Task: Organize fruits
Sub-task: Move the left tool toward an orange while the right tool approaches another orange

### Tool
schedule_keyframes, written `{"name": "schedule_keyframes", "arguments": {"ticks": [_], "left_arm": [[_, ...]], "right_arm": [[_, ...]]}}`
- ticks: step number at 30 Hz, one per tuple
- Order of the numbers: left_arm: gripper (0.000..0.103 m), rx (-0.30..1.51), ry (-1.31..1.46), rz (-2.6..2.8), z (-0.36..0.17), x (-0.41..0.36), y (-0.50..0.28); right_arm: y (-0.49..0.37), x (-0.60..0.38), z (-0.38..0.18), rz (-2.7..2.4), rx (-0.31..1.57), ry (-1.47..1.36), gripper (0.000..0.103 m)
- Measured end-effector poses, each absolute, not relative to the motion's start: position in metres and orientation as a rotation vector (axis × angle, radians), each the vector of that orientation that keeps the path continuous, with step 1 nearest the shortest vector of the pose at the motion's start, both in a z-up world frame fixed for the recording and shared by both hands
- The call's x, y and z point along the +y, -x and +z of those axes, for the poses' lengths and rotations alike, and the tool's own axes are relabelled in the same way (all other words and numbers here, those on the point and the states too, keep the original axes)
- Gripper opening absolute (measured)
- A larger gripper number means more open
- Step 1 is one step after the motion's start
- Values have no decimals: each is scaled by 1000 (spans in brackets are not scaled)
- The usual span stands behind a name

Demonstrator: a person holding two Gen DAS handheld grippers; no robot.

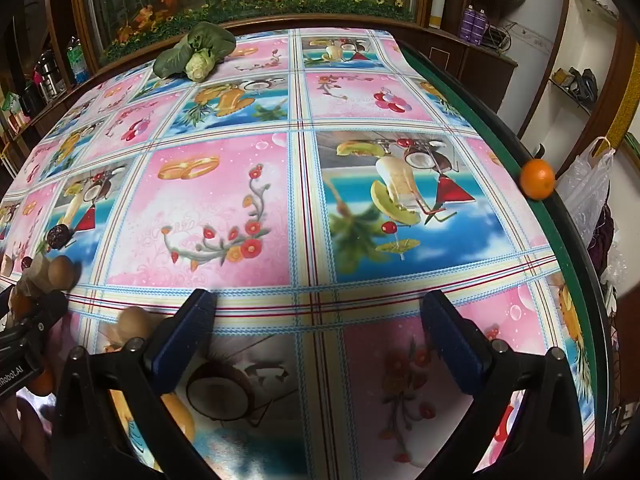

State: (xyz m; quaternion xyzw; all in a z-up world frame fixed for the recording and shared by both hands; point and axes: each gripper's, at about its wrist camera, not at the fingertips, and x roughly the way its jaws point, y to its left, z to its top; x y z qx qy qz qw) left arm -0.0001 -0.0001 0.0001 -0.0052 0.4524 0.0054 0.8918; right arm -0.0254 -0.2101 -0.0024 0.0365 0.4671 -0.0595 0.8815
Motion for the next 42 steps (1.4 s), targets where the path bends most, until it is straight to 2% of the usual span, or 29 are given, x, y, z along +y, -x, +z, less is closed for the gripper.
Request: {"name": "schedule_keyframes", "arguments": {"ticks": [22,27,33,42], "left_arm": [[102,943,19,17,0,0,2],[102,854,29,47,16,1,19],[102,768,-6,60,43,-5,28],[102,751,-19,21,53,-20,34]], "right_arm": [[25,-210,-1,-124,973,-75,103],[24,-214,4,-34,1024,-55,103],[43,-239,37,14,847,-177,103],[40,-287,43,-66,838,-230,103]]}}
